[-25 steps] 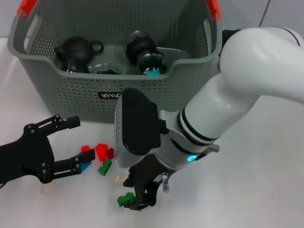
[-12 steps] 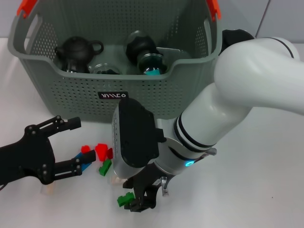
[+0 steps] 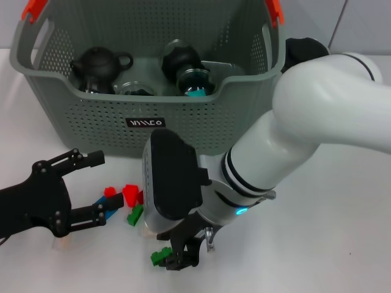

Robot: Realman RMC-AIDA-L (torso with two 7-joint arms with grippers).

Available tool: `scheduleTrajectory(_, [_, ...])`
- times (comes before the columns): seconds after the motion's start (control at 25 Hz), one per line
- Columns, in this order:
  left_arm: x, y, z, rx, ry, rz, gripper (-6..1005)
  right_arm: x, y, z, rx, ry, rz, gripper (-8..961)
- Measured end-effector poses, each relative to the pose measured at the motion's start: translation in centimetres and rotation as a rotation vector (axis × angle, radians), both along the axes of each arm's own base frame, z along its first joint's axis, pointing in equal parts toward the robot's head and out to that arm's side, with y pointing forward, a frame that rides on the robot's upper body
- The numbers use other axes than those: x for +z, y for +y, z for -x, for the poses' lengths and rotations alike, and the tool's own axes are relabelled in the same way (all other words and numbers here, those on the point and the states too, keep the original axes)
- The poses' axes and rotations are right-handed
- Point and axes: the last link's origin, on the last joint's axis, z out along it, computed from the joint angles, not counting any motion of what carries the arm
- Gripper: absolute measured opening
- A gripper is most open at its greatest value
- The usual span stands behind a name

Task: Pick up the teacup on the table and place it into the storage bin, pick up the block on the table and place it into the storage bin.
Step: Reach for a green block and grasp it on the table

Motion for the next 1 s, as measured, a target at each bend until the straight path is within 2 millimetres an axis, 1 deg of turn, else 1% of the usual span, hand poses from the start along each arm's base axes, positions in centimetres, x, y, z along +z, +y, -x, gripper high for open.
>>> scheduleTrajectory(0.2, [0.00, 0.02, -0.02, -0.001, 0.000, 0.000, 846, -0.18, -0.16, -0.15, 0.006, -0.008, 0.005, 455])
scheduleTrajectory(0.4, [0.00, 0.04, -0.03, -0.001, 0.000, 0.000, 846, -0.27, 0.02, -0.35, 0.007, -0.013, -0.004, 403])
scheduleTrajectory(1.0, [0.10, 0.05, -0.19, -0.012, -0.005, 0.005, 847, -0.38, -0.16, -0.14, 0.018, -0.002, 0.015, 198])
